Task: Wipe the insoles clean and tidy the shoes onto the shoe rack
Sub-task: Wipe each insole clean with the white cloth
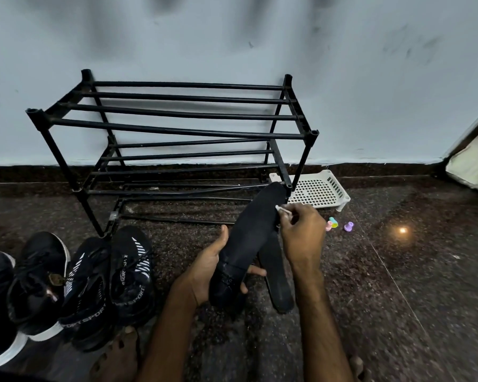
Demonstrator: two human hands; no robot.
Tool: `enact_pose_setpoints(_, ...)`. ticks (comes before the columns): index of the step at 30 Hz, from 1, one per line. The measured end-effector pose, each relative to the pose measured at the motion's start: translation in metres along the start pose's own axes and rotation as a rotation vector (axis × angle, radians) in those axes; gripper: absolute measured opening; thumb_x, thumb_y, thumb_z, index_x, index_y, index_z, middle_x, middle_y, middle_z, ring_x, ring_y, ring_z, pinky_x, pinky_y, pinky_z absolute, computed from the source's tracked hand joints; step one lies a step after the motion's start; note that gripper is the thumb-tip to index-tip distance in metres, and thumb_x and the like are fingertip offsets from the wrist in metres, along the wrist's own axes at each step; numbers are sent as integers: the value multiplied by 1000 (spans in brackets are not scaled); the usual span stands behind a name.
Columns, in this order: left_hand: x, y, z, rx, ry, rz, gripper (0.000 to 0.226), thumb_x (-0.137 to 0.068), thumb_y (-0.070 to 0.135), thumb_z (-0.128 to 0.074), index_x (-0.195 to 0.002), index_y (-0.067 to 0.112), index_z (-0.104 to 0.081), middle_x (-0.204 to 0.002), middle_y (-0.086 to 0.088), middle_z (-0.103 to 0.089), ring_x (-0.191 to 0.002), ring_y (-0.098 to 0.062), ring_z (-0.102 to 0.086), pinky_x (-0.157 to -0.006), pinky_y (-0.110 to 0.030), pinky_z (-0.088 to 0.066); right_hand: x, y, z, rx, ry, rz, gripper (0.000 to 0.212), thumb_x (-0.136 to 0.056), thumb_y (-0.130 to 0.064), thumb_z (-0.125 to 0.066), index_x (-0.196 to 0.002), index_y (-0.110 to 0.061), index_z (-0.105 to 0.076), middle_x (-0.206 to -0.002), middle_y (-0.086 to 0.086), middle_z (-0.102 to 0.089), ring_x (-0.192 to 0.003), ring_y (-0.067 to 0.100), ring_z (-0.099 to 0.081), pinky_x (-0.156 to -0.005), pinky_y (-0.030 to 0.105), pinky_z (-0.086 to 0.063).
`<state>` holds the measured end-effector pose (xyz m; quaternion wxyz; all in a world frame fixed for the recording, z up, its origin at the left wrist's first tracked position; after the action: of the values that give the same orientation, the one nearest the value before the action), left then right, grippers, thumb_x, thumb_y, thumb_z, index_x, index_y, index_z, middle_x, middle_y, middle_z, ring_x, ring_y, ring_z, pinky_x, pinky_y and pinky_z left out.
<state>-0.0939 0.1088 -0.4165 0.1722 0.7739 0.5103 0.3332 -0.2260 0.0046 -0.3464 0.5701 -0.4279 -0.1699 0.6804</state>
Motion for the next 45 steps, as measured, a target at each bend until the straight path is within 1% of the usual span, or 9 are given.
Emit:
enact_pose_setpoints(5, 1, 3, 7, 41, 8, -41, 67, -92, 61, -30, -112, 16, -75, -108, -13, -71, -83, -41, -71, -41, -37, -55, 12, 16, 0, -157, 36, -133, 8, -84, -13, -73, -92, -14, -75, -84, 0, -74, -70, 10, -66, -70, 22, -52)
enact_pose_setpoints(12, -2, 1, 10, 45, 10, -19, 66, -89, 60, -37, -113, 10, -72, -101, -17, -71, -78, -41, -71, -39, -37, -53, 25, -30, -21, -115, -117, 327, 13, -86, -4, -70, -97, -10, -75, -95, 1, -67, -85, 9, -62, -78, 14, -47)
enact_pose_setpoints(19, -3, 3, 28, 35, 73, -36, 73, -89, 63, -37, -125, 7, -66, -113, -25, -67, -84, -40, -70, -43, -38, -55, 29, 34, -17, -58, -33, -117, 7, -89, -16, -68, -94, -16, -72, -85, 2, -73, -76, 20, -67, -68, 30, -52)
enact_pose_setpoints(25, -11, 14, 44, 143, 170, -162, 67, -88, 59, -37, -128, 10, -58, -125, -14, -67, -104, -39, -68, -59, -48, -60, 48, 34, -34, -266, -132, -380, 4, -89, -18, -67, -92, -19, -69, -80, -6, -69, -77, 12, -66, -57, 5, -42)
enact_pose_setpoints(29, -19, 17, 50, 178, 280, -231, 70, -88, 56, -45, -130, 2, -57, -121, -23, -66, -101, -35, -70, -64, -46, -61, 63, 27, -56, -389, -259, -462, 14, -84, -14, -64, -94, -24, -62, -87, -4, -69, -82, 14, -66, -77, 32, -55)
enact_pose_setpoints(34, -17, 23, 73, 148, 507, -355, 76, -80, 57, -62, -129, -1, -59, -125, -26, -63, -112, -40, -64, -93, -49, -53, 66, 12, -71, -404, -460, -392, 13, -79, -18, -61, -89, -26, -65, -85, -1, -70, -79, 15, -66, -73, 33, -55)
enact_pose_setpoints(40, -8, 30, 72, 87, 569, -397, 89, -65, 64, -77, -128, 4, -61, -126, -20, -65, -114, -37, -63, -95, -45, -50, 69, 3, -82, -514, -588, -323, 33, -80, -50, -65, -97, -23, -73, -88, 6, -74, -81, 22, -69, -77, 43, -56)
enact_pose_setpoints(42, -4, 34, 67, 98, 537, -383, 100, -59, 67, -81, -131, 2, -59, -128, -22, -63, -115, -37, -62, -97, -46, -50, 69, 0, -81, -557, -604, -325, 23, -84, -37, -71, -95, -17, -73, -83, 13, -72, -75, 20, -65, -73, 42, -54)
enact_pose_setpoints(45, -4, 34, 52, 187, 438, -337, 75, -84, 61, -55, -126, 0, -61, -126, -22, -63, -104, -32, -66, -91, -42, -54, 70, 0, -83, -596, -634, -357, 13, -83, -23, -75, -92, -14, -73, -85, 22, -72, -76, 24, -65, -78, 50, -55)
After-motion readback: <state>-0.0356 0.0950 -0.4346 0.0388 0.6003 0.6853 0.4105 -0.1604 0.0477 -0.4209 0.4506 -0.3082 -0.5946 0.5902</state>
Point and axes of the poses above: each hand's wrist, its own x-axis away from the middle knuckle, its own z-axis out of the back of the hand, y = z × x, the point moved 6 cm from there along -x, towards the middle knuckle
